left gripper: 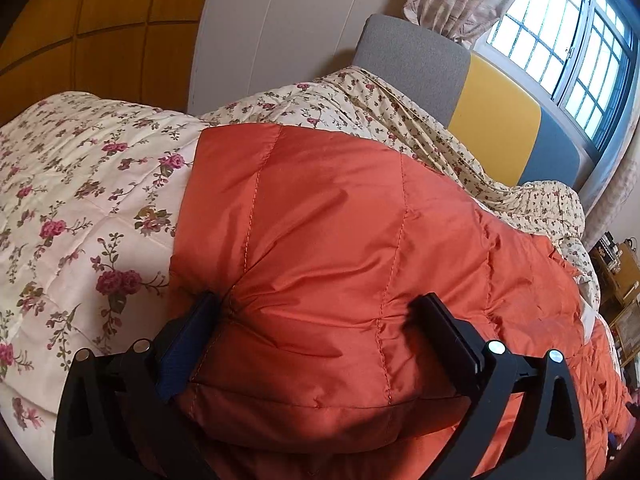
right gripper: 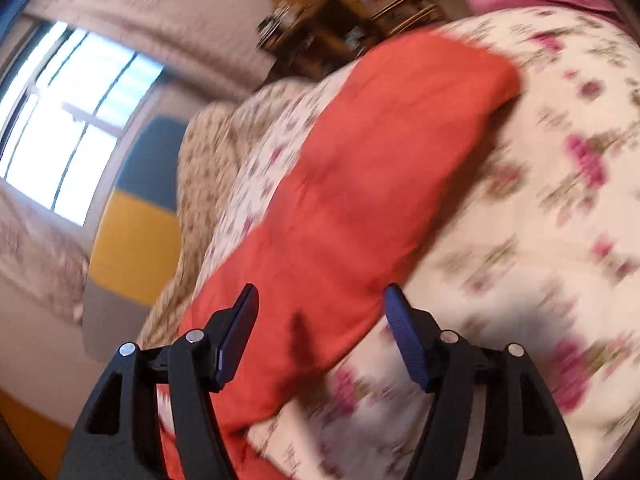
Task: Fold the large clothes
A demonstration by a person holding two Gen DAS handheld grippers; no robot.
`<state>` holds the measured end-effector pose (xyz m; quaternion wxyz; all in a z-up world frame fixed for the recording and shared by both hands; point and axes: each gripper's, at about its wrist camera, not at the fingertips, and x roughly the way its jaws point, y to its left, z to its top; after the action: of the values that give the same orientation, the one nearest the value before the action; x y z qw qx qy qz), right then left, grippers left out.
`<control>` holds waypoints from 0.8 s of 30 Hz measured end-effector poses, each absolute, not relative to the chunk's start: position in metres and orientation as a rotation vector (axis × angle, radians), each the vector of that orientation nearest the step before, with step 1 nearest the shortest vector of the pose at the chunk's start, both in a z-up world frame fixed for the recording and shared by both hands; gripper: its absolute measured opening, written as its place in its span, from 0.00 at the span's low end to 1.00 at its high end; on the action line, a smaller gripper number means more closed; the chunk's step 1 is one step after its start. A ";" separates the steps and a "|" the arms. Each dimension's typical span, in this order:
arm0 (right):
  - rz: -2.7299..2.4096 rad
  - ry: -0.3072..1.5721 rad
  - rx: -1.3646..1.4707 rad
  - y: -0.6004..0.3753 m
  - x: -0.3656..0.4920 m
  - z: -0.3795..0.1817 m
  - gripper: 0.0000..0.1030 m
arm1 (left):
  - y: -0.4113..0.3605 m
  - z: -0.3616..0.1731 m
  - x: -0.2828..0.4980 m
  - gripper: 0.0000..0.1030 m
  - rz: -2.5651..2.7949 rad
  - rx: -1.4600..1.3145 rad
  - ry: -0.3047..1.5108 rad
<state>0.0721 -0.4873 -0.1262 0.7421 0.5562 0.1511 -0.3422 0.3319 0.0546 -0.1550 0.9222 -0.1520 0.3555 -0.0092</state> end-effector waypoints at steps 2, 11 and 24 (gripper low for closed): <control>-0.785 0.303 1.225 -0.498 0.061 -0.129 0.67 | 0.054 -0.155 0.332 0.97 -0.019 -0.312 0.730; -0.883 0.237 1.286 -0.555 0.046 -0.136 0.61 | 0.054 -0.155 0.332 0.97 -0.019 -0.313 0.730; -0.844 0.302 0.973 -0.535 0.094 -0.092 0.13 | 0.051 -0.155 0.333 0.97 0.000 -0.287 0.737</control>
<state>0.0944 -0.5349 -0.0917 0.7892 0.4516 0.1403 -0.3918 0.3331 0.0509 -0.1549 0.9228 -0.1399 0.3590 0.0001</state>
